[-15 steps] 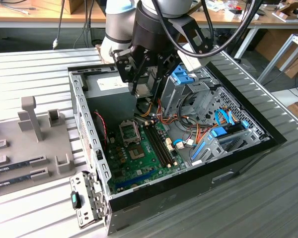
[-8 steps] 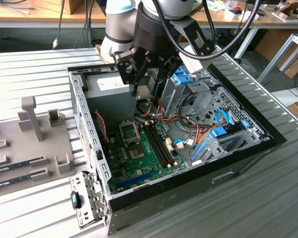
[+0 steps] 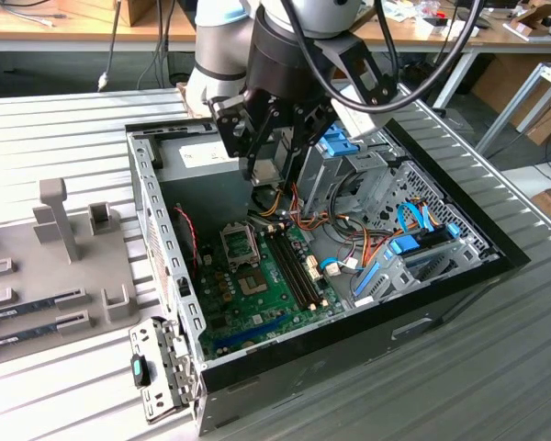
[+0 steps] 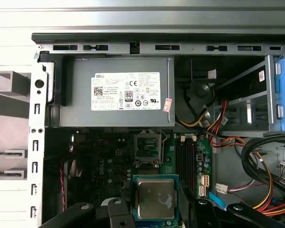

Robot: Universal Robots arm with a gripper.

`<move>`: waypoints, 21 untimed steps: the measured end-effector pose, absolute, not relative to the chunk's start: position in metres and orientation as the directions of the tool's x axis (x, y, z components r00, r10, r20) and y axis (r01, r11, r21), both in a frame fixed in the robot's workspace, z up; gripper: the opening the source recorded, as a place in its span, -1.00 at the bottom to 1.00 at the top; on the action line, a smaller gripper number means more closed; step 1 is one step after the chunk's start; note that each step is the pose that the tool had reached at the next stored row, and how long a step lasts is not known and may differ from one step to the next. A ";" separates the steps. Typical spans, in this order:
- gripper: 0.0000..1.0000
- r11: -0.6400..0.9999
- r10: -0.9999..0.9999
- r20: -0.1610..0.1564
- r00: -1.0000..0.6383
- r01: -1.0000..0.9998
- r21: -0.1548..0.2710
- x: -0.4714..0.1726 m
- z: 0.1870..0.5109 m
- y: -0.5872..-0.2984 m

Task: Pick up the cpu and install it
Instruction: 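Pick up the cpu and move it towards the insertion slot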

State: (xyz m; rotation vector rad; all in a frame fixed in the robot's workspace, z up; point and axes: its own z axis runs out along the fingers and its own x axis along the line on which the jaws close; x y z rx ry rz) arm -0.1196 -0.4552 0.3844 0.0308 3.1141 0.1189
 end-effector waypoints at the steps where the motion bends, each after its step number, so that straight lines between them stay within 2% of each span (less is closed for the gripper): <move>1: -0.05 0.997 0.021 -0.024 -0.999 0.019 0.076 -0.120 0.384 -0.455; 21: -0.05 0.997 0.021 -0.024 -0.999 0.019 0.076 -0.120 0.379 -0.458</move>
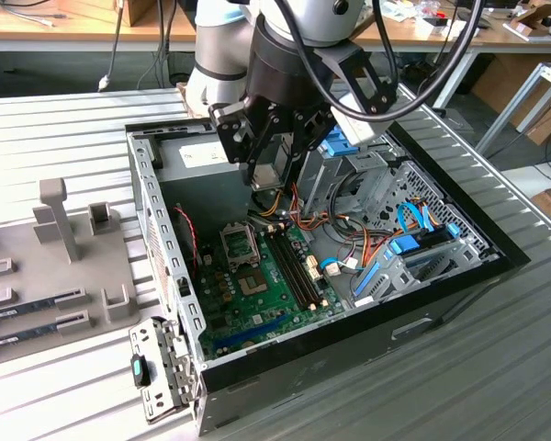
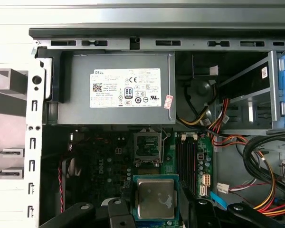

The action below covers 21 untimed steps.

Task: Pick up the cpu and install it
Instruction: 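Pick up the cpu and move it towards the insertion slot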

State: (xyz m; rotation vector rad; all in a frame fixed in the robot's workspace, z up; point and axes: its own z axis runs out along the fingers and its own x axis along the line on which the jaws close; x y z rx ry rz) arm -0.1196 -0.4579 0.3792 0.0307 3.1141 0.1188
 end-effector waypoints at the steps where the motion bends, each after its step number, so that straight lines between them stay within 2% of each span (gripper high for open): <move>1: -0.05 0.997 0.021 -0.024 -0.999 0.019 0.076 -0.120 0.379 -0.458; 21: -0.05 0.997 0.021 -0.024 -0.999 0.019 0.076 -0.119 0.372 -0.459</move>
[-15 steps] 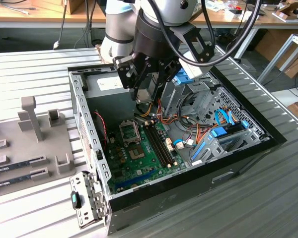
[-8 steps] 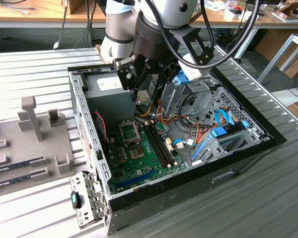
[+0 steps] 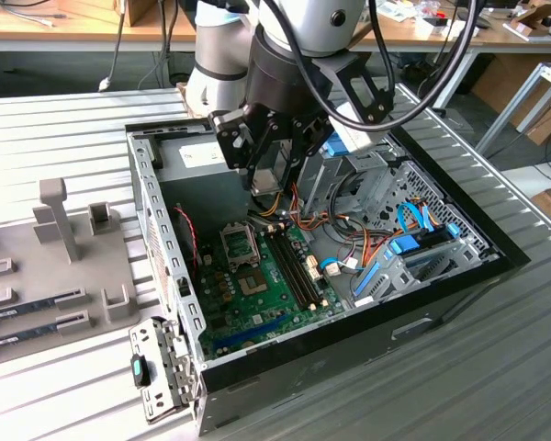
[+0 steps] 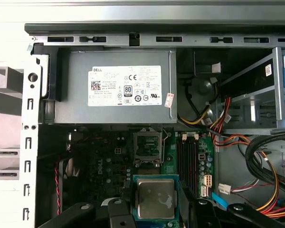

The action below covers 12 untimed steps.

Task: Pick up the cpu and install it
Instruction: 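Pick up the cpu and move it towards the insertion slot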

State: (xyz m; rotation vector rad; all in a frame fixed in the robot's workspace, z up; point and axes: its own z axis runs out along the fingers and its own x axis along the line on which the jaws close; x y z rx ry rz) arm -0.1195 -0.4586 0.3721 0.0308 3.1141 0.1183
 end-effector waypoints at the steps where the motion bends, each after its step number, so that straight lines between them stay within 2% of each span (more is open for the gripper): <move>1: -0.05 0.997 0.021 -0.024 -0.999 0.019 0.076 -0.119 0.372 -0.459; 12: -0.05 0.997 0.021 -0.024 -0.999 0.019 0.075 -0.119 0.370 -0.459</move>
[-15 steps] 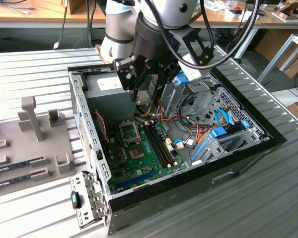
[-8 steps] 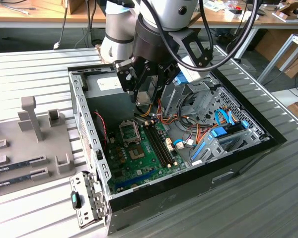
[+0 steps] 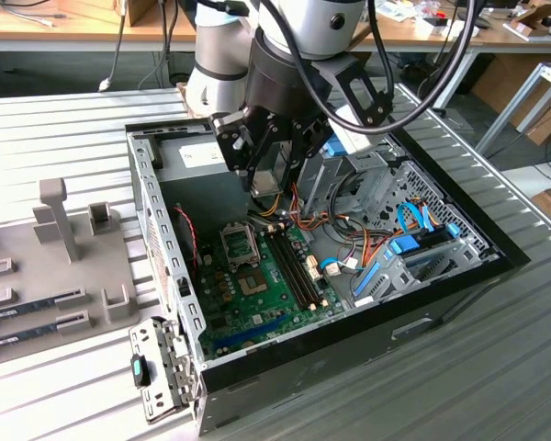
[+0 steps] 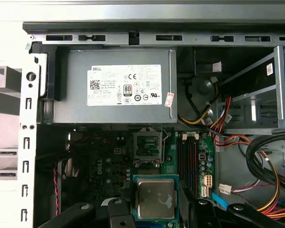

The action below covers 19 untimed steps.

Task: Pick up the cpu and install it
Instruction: 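Pick up the cpu and move it towards the insertion slot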

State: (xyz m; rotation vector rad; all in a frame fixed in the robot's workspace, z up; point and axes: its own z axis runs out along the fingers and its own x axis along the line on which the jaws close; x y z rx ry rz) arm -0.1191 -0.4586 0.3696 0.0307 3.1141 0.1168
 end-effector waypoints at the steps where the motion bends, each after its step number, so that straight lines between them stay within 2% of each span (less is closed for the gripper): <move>1: -0.05 0.997 0.021 -0.024 -0.999 0.019 0.075 -0.119 0.369 -0.459; 19: -0.05 0.997 0.021 -0.024 -0.999 0.019 0.074 -0.118 0.365 -0.459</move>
